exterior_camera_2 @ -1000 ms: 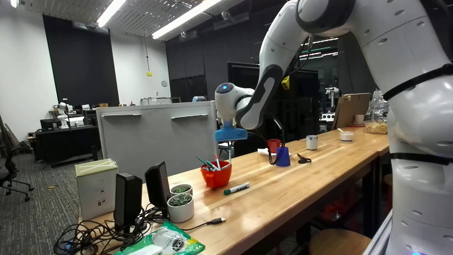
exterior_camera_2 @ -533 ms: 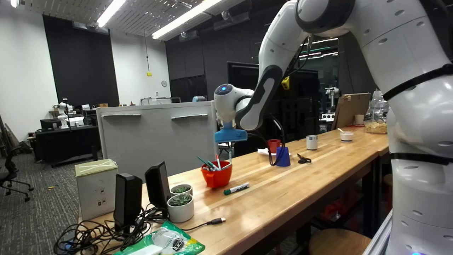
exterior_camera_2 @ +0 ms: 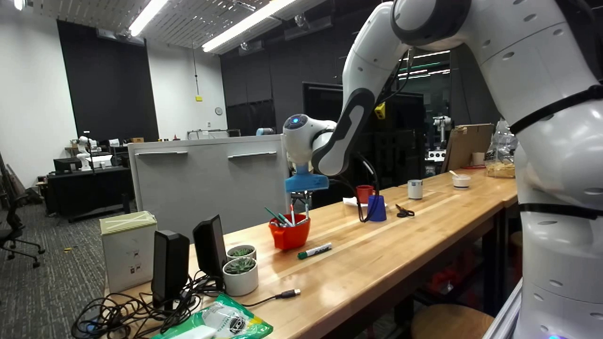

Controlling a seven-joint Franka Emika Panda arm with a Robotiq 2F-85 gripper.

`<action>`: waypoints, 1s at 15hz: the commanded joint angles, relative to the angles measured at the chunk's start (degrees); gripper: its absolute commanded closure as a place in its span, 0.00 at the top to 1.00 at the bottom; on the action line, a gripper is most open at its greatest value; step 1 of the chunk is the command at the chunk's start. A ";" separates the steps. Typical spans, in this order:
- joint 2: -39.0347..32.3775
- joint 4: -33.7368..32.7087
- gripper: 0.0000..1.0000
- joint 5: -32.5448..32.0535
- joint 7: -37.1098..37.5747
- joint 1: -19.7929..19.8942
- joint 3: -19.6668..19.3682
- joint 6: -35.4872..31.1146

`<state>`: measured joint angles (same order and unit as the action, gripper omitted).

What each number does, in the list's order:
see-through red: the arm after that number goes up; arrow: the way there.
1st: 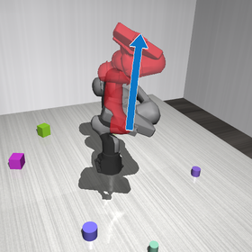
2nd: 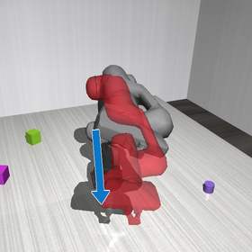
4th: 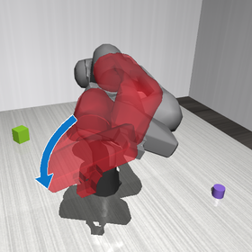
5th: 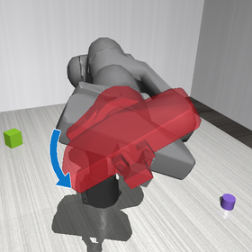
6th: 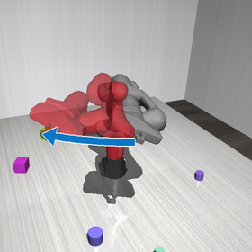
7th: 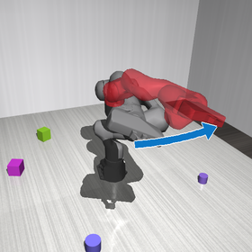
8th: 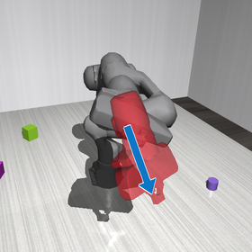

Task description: Lift the pen and put it in the red cup

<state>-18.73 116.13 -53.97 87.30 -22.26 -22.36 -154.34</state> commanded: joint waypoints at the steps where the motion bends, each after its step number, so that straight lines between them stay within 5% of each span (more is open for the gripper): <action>1: 0.26 0.38 0.32 -0.88 1.80 -1.09 -0.12 1.14; 11: 1.69 1.71 0.95 -0.20 1.98 -0.68 -0.17 0.77; 15: 3.95 3.32 1.00 0.85 1.00 0.00 -0.05 0.18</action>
<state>-18.51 116.39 -53.88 88.38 -22.34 -22.46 -154.22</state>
